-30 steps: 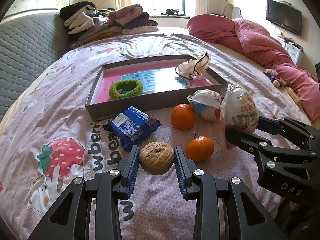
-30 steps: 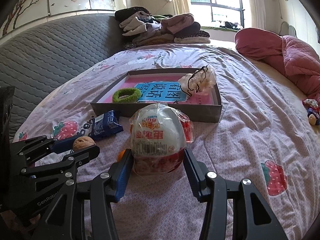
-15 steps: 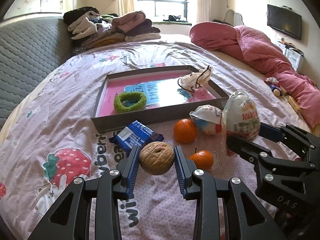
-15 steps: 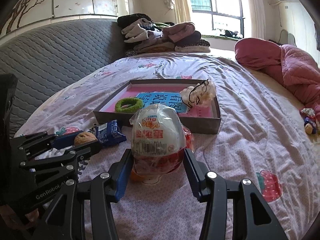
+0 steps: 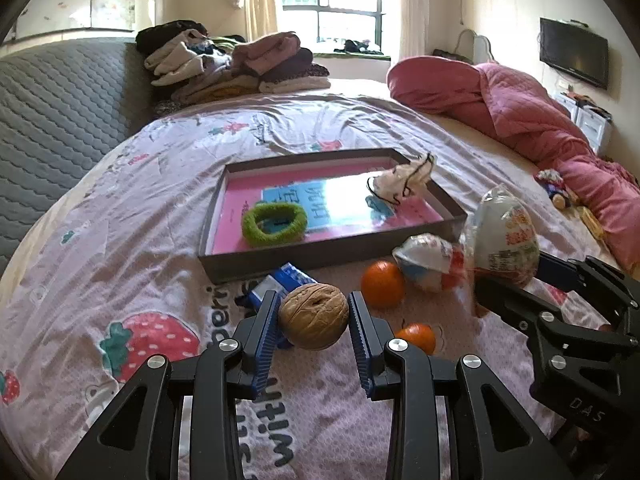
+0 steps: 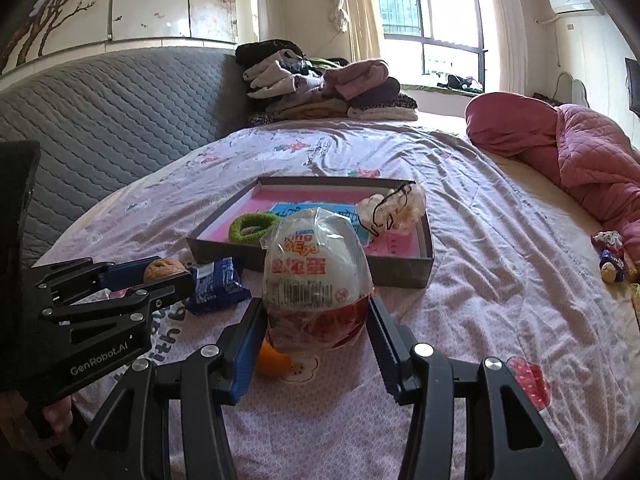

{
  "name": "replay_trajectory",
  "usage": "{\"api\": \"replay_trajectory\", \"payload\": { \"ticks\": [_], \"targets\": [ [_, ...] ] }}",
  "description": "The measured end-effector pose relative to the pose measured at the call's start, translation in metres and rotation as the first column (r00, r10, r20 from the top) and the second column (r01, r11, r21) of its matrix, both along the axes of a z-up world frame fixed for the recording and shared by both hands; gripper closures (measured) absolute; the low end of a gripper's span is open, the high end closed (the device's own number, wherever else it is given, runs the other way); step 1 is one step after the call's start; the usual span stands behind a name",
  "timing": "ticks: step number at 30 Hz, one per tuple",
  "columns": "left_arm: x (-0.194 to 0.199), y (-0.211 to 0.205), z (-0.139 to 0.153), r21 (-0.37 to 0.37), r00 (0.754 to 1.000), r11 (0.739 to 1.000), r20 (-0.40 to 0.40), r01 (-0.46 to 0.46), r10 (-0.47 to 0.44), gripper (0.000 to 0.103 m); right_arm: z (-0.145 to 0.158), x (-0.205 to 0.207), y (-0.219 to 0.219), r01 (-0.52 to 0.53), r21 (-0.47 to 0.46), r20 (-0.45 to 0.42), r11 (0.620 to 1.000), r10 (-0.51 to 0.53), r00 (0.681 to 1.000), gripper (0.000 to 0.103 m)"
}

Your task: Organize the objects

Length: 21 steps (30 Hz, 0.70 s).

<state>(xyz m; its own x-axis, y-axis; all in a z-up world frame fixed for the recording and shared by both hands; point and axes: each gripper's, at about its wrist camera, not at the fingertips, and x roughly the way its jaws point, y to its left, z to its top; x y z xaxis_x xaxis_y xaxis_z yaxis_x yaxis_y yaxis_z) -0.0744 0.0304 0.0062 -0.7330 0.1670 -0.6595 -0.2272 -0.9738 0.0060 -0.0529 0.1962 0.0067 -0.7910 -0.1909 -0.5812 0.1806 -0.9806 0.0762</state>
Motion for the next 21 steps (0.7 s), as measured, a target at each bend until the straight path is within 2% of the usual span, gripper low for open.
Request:
{"api": "replay_trajectory", "payload": {
  "ticks": [10, 11, 15, 17, 21],
  "targets": [
    [-0.009, -0.005, 0.01, 0.004, 0.999, 1.0, -0.022, -0.025, 0.026, 0.068, 0.011, -0.003, 0.001, 0.007, 0.008, -0.027, 1.0, -0.007, 1.0, 0.055],
    [-0.01, -0.005, 0.01, 0.004, 0.999, 1.0, -0.022, -0.026, 0.027, 0.068, 0.011, -0.003, 0.0, 0.008, 0.008, -0.029, 1.0, -0.008, 1.0, 0.06],
    [-0.011, -0.006, 0.01, 0.007, 0.999, 0.999, -0.02, -0.033, 0.033, 0.068, 0.008, -0.01, 0.0, 0.015, 0.035, -0.009, 0.999, -0.015, 1.0, 0.065],
    [-0.011, -0.006, 0.009, 0.011, 0.999, 0.999, -0.015, -0.03, 0.03, 0.068, 0.002, -0.015, 0.001, 0.008, 0.023, 0.02, 1.0, -0.009, 1.0, 0.077],
    [-0.012, -0.006, 0.01, 0.013, 0.999, 1.0, -0.018, -0.029, 0.029, 0.068, 0.0, -0.019, 0.001, 0.003, 0.02, 0.028, 1.0, -0.004, 1.0, 0.08]
  ]
}}
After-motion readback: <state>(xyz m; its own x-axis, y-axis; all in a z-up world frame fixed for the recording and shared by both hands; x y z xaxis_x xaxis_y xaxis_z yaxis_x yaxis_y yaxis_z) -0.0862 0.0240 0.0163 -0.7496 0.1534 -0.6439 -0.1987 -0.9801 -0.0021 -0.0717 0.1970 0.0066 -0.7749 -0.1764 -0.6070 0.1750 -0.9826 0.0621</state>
